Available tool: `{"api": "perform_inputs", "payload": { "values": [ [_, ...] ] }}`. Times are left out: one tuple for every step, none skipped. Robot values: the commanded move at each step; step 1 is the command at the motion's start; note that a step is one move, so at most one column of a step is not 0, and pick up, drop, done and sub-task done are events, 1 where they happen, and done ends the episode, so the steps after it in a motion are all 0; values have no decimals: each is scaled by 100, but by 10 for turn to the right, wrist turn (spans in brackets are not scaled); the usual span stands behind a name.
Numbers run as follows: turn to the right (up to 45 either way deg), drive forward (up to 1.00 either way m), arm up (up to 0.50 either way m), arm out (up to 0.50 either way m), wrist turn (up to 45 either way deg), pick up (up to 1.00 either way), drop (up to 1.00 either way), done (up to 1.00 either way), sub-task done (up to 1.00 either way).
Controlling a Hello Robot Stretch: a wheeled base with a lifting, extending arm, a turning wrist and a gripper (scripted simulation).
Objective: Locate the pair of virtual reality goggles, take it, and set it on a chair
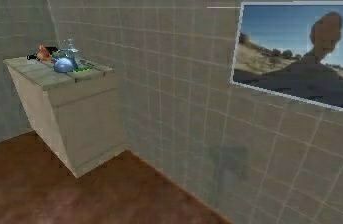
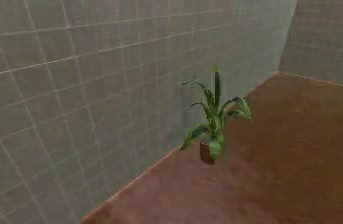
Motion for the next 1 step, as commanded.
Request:
{"api": "perform_inputs", "payload": {
  "values": [
    [-330,0,0,0,0,0,0,0,0]
  ]
}}
